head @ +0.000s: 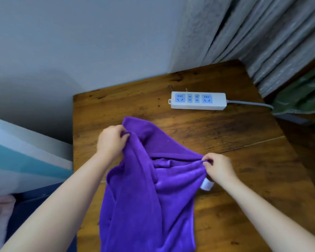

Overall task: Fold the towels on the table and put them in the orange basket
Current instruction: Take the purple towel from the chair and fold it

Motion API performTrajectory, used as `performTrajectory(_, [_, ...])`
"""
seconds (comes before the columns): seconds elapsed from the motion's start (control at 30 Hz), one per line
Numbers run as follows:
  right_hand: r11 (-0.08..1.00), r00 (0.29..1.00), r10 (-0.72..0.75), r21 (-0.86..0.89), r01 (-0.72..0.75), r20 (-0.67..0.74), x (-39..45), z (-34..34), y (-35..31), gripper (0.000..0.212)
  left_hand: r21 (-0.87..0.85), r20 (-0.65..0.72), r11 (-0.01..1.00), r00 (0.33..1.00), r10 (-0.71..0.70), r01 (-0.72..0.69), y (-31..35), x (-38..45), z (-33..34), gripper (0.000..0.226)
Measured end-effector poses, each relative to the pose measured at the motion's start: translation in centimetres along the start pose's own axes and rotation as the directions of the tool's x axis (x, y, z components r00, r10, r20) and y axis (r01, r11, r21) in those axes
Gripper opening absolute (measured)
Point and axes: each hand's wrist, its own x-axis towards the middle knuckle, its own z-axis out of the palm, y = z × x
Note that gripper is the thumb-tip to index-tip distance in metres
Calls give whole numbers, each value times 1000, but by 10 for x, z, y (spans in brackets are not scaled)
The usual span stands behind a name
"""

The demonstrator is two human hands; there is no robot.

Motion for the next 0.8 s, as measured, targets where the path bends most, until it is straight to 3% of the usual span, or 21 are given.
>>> performTrajectory(0.13, [976, 999, 17, -216, -9, 35, 28, -21, -13, 23, 128, 98, 979, 981, -170, 157, -37, -17, -8, 27])
performTrajectory(0.23, [921, 995, -54, -382, 82, 82, 41, -24, -36, 22, 209, 252, 953, 929, -271, 222, -51, -30, 2, 32])
performTrajectory(0.3, [875, 988, -97, -463, 141, 118, 44, -21, -44, 22, 245, 302, 951, 917, -262, 191, -54, -36, 7, 33])
performTrajectory(0.37, [854, 983, -114, -492, 170, 142, 45, -14, -44, 22, 247, 265, 964, 950, -167, 101, -57, -37, 10, 34])
performTrajectory(0.47, [895, 987, -89, -425, 138, 133, 44, -9, -37, 15, 187, 187, 980, 982, 26, -61, -57, -23, 9, 32])
performTrajectory(0.53, [921, 988, -72, -370, 117, 133, 44, -7, -34, 11, 126, 181, 987, 981, 72, -96, -56, -8, 7, 32])
performTrajectory(0.67, [947, 978, -86, -290, 139, 188, 44, -12, -29, 10, 141, 349, 966, 924, 155, -215, -57, 13, 15, 34])
performTrajectory(0.8, [974, 981, -109, -177, 137, 163, 44, -23, -19, 13, 277, 471, 917, 873, 129, -285, -59, 15, 11, 36])
